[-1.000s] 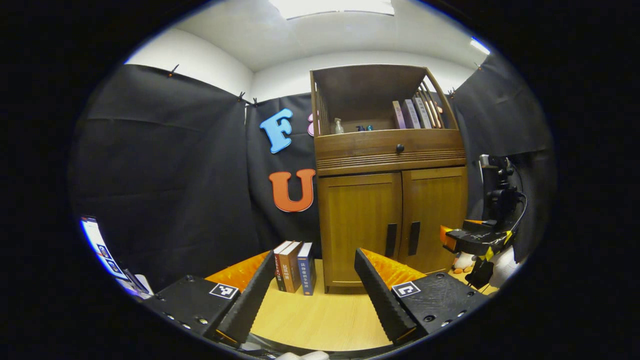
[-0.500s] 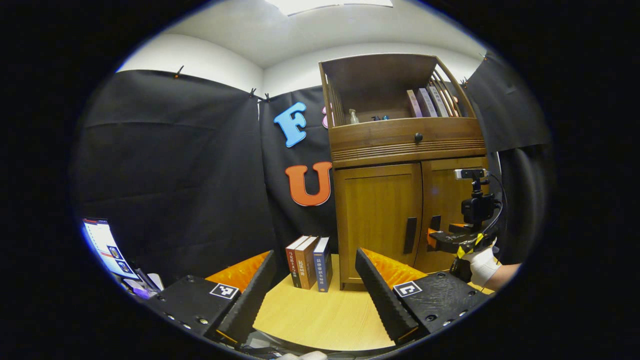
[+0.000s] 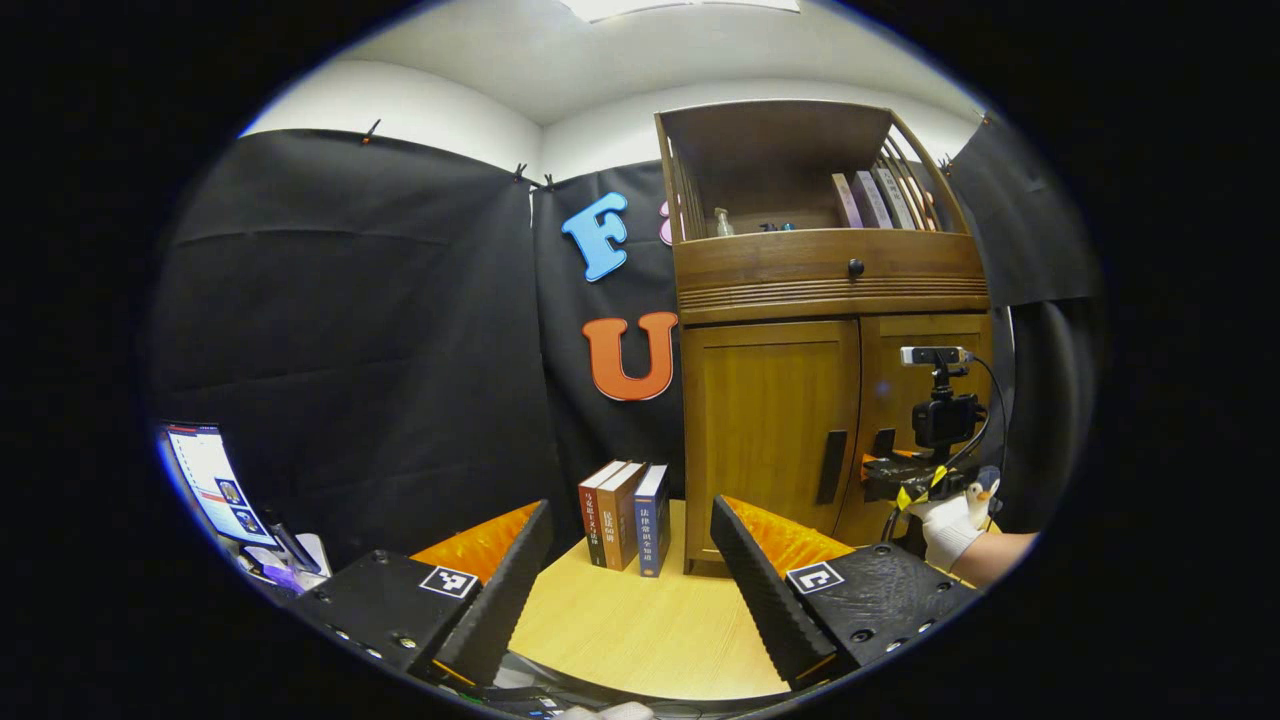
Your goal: Open the right door of the double-door shoe cabinet with the right hand, and open the left door with the left hand.
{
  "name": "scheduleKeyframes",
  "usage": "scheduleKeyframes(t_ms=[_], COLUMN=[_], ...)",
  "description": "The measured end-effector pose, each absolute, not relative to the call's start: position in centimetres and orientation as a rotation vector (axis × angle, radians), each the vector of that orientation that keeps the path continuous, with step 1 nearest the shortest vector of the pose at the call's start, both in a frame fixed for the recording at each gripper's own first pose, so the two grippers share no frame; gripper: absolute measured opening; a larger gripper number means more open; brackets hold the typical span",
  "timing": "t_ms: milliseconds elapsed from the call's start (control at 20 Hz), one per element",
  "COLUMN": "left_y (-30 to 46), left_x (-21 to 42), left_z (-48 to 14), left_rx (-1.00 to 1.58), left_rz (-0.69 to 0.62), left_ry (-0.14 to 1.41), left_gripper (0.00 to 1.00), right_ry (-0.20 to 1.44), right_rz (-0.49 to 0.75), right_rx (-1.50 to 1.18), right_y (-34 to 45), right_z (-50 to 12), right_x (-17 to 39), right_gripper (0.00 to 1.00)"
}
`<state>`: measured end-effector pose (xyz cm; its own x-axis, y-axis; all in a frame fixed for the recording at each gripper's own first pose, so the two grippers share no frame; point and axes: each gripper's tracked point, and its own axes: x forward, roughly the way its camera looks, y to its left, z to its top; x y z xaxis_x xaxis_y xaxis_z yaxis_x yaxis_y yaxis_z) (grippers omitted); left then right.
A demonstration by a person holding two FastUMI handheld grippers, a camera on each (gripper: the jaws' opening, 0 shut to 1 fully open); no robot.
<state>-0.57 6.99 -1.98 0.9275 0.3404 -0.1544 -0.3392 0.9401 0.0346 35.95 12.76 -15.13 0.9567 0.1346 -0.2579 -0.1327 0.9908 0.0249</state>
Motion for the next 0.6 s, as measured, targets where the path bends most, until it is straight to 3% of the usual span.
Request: scheduleKeyframes(t_ms=[50,100,600], left_y=[6.9,6.9,6.5], left_x=[-0.7,-0.9,-2.7], left_z=[-2.1,-2.0,-1.6], left_rx=[0.006,0.005,-0.011], left_rz=[0.349,0.350,0.302], left_ry=[0.158,0.156,0.130], left_gripper=[1.00,1.00,0.96], right_ry=[0.266,0.267,0.303], right_rz=[0.134,0.132,0.172], right_rx=[0.001,0.000,-0.004], right_y=[12.8,12.8,12.1], right_z=[-15.0,-15.2,-15.0], right_x=[35.7,35.7,32.9], right_gripper=[0.39,0.36,0.31])
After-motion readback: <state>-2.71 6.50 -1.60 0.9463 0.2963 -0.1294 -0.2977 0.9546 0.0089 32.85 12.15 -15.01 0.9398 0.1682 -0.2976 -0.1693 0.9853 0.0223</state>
